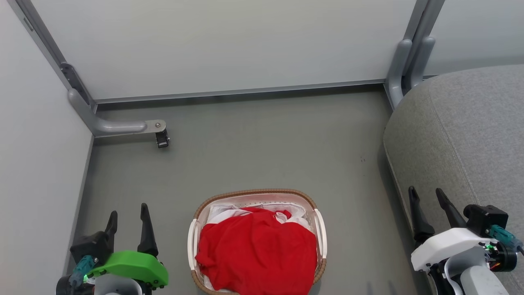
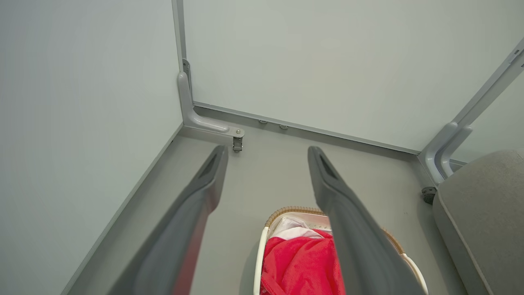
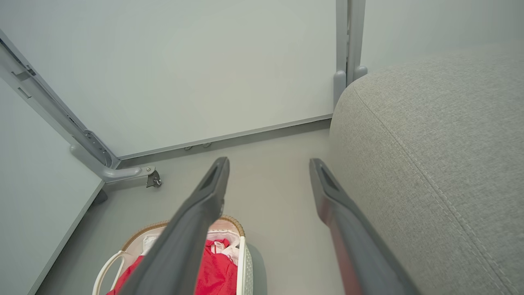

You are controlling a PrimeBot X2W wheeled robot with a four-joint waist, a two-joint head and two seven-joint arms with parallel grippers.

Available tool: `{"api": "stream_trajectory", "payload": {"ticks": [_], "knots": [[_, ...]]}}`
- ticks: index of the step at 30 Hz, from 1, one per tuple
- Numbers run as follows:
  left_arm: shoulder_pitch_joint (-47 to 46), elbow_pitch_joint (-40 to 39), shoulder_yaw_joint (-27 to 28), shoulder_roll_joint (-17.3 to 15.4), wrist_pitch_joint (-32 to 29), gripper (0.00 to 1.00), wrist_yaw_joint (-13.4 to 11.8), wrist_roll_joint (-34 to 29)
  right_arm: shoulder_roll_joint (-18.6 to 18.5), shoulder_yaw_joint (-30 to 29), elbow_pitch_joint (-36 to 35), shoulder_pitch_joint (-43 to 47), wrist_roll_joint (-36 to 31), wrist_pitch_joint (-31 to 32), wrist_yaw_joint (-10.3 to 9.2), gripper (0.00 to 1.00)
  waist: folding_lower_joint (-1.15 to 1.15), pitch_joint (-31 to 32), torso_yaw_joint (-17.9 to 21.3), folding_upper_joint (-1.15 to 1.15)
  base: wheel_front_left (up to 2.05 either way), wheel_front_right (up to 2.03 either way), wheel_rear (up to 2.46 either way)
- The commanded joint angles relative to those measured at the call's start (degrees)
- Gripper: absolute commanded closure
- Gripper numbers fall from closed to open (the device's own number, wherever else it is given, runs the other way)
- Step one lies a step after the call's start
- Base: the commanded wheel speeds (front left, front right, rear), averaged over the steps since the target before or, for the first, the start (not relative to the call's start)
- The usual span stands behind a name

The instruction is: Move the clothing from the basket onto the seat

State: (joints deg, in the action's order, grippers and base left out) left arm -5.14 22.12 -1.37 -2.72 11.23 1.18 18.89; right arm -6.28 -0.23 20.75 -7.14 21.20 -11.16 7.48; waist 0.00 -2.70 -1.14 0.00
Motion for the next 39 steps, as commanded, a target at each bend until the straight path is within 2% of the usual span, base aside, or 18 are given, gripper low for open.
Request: {"api": "stream_trajectory", "payload": {"ticks": [1,10,23,34,39], "knots": [[0.51,-0.52,-0.18,-0.22,0.55,0.0,-0.05,-1.61,-0.17,-0.28,-0.05,-0.58,-1.33,-0.65,0.01,0.0,0.0,-0.07,-0.02,0.0,0.0,0.0,0.0],[0.22,-0.41,-0.99,-0.25,1.58,0.0,0.1,-6.38,-1.04,1.06,0.21,-1.34,-6.15,-1.76,0.02,0.0,0.0,-0.45,0.17,0.0,0.0,0.0,0.0],[1.05,0.6,-1.46,-0.28,3.02,0.0,-0.53,-11.32,-0.29,0.56,2.61,-1.01,-11.97,-3.07,0.01,0.0,0.0,-0.7,0.29,0.0,0.0,0.0,0.0],[2.37,1.24,-1.93,-0.31,4.17,0.0,-1.04,-14.76,0.27,0.76,3.9,-0.48,-16.15,-4.13,0.01,0.0,0.0,-0.47,0.19,0.0,0.0,0.0,0.0],[2.01,1.11,-1.99,-0.31,3.94,0.0,-0.9,-14.09,0.24,0.84,3.67,-0.56,-15.77,-4.11,0.01,0.0,0.0,-0.84,0.34,0.0,0.0,0.0,0.0]]}}
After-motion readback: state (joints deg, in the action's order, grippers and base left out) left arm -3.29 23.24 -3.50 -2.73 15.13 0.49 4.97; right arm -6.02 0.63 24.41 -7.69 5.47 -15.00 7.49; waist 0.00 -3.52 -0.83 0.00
